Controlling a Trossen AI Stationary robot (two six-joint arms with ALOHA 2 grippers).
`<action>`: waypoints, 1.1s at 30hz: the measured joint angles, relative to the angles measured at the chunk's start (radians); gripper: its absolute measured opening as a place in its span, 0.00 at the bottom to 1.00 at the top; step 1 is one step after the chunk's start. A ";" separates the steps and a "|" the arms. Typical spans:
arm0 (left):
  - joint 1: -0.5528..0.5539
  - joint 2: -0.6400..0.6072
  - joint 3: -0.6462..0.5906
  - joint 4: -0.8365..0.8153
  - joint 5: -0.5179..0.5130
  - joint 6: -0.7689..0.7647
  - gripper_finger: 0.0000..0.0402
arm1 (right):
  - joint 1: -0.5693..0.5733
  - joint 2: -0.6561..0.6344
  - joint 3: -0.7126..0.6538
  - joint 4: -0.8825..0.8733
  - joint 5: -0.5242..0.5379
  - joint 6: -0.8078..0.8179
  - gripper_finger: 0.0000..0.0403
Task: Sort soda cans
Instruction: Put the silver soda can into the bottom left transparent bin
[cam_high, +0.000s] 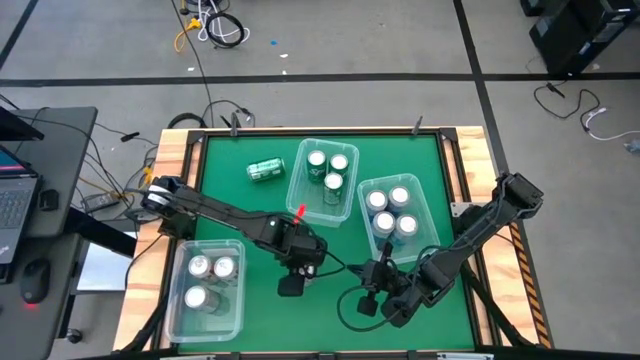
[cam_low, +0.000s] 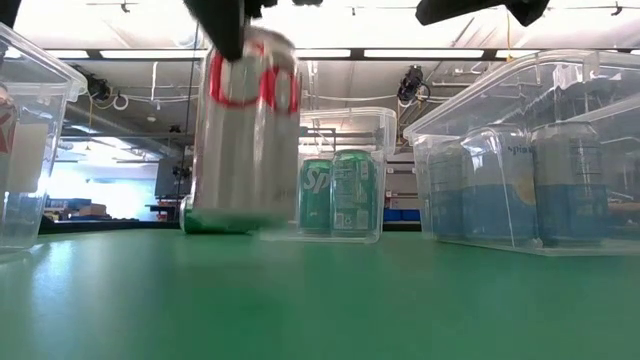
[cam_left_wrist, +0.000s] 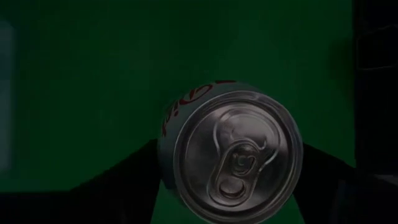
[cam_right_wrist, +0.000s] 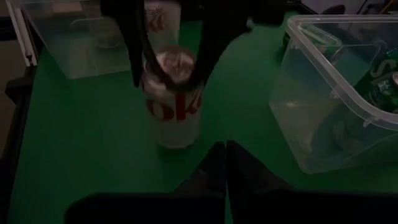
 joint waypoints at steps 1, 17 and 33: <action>0.000 0.000 0.027 -0.029 -0.014 0.012 0.72 | 0.000 0.000 0.000 0.001 0.000 0.000 0.00; -0.121 -0.090 0.391 -0.627 -0.140 -0.117 0.72 | 0.000 0.000 0.000 0.006 0.000 -0.007 0.00; -0.425 -0.333 0.312 -0.636 -0.184 -0.583 0.72 | 0.000 0.000 0.000 0.032 0.000 -0.011 0.00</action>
